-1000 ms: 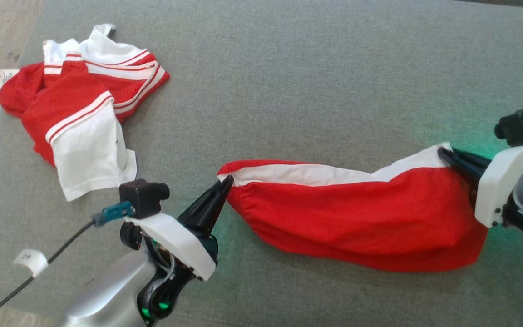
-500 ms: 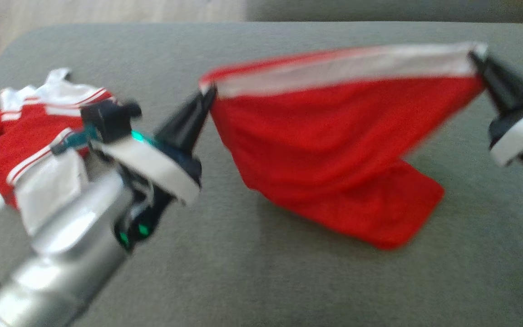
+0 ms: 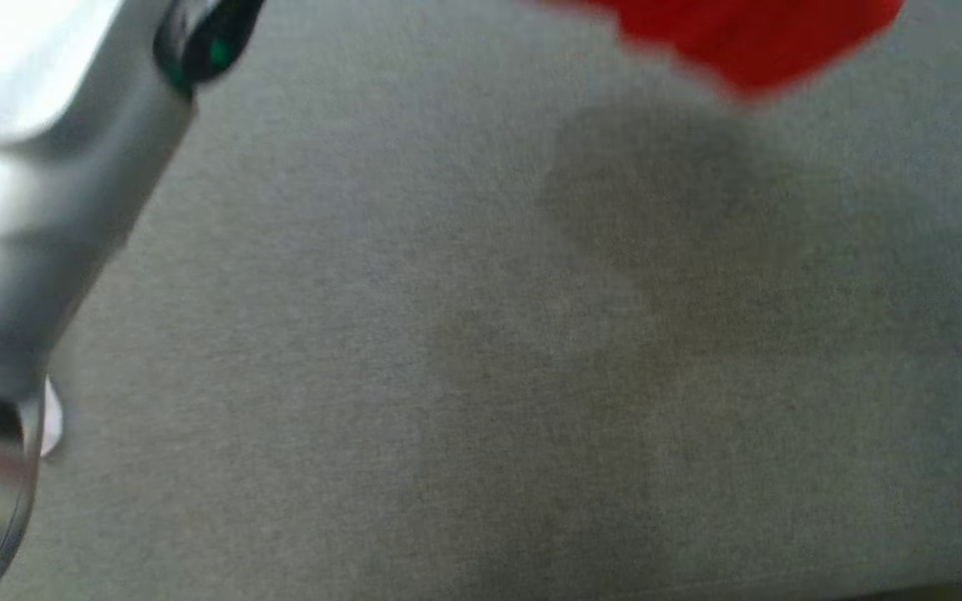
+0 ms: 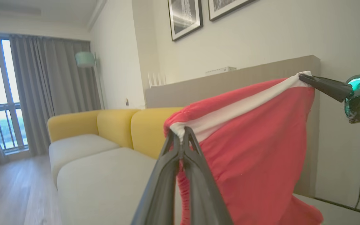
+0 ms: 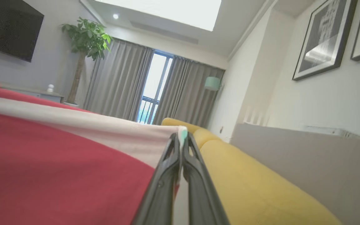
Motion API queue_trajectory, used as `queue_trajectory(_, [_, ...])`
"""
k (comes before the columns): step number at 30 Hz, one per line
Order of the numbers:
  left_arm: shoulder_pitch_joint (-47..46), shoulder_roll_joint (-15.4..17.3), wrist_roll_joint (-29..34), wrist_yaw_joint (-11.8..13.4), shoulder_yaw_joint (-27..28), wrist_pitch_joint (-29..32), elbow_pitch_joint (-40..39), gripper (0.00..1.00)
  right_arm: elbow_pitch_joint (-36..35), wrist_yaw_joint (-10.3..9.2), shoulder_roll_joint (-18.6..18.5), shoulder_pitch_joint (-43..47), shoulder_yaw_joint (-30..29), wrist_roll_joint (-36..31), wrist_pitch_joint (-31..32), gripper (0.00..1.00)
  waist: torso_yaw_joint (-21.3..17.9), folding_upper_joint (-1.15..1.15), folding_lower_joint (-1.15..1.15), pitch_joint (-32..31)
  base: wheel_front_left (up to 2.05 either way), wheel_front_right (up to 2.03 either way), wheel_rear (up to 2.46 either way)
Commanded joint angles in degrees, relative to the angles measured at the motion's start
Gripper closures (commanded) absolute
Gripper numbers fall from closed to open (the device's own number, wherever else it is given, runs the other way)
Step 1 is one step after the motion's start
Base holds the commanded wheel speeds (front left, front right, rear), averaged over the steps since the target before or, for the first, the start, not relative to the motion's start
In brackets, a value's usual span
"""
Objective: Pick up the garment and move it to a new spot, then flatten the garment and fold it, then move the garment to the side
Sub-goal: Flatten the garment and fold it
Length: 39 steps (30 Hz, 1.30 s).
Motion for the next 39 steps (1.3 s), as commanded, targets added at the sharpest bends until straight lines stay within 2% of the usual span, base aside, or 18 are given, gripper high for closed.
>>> queue_trajectory(1, [-4.44,1.06,1.07,-0.17,3.17,-1.71,0.63,1.0,-0.54,-0.05,-0.29,-1.74,-1.77,-1.47,-0.71,1.0,-1.8,0.0,-0.01,4.28,0.0,0.0,0.0])
queue_trajectory(6, [-9.93,-2.68,4.46,-0.41,3.86,-8.34,8.36,1.0,-1.8,-0.05,1.64,-4.23,-6.05,-5.68,-1.4,1.0,-2.28,0.0,-0.01,8.38,0.0,0.0,0.0])
queue_trajectory(11, [-4.65,-4.16,5.22,-0.72,3.09,-9.37,10.85,1.0,-6.43,-0.05,3.19,3.72,-10.31,-6.58,-1.45,1.0,-1.88,0.0,-0.01,10.23,0.0,0.0,0.0])
queue_trajectory(14, [2.37,-3.76,5.14,-0.79,3.27,-9.4,6.81,1.0,-10.8,-0.05,5.17,12.71,-14.62,-7.28,-1.45,1.0,-1.62,0.0,-0.01,9.85,0.0,0.0,0.0])
queue_trajectory(20, [22.56,-0.17,5.39,-0.81,5.0,-9.42,-4.38,1.0,-19.46,-0.05,8.28,33.07,-20.3,-8.45,-1.46,1.0,-1.03,0.0,-0.01,5.03,0.0,0.0,0.0])
queue_trajectory(25, [39.74,2.9,6.72,-0.81,4.91,-9.42,-10.52,1.0,-24.23,-0.05,8.37,49.29,-21.95,-6.05,-1.46,1.0,-0.73,0.0,-0.01,-0.62,0.0,0.0,0.0])
queue_trajectory(29, [49.91,3.12,7.16,-0.62,4.46,-9.43,-12.92,1.0,-27.33,-0.05,7.66,60.8,-23.35,-3.56,-1.46,1.0,-0.25,0.0,-0.01,-4.19,0.0,0.0,0.0])
queue_trajectory(33, [57.82,3.19,7.55,1.1,4.11,-9.43,-14.79,1.0,-30.91,-0.05,7.9,69.98,-24.45,-2.19,-1.01,1.0,-0.48,0.0,-0.01,-6.76,0.0,0.0,0.0])
queue_trajectory(39, [65.48,4.12,5.88,3.94,2.88,-8.2,-18.62,1.0,-36.66,-0.05,8.06,77.64,-26.22,-1.1,1.22,1.0,-0.9,0.0,-0.01,-8.19,0.0,0.0,0.0])
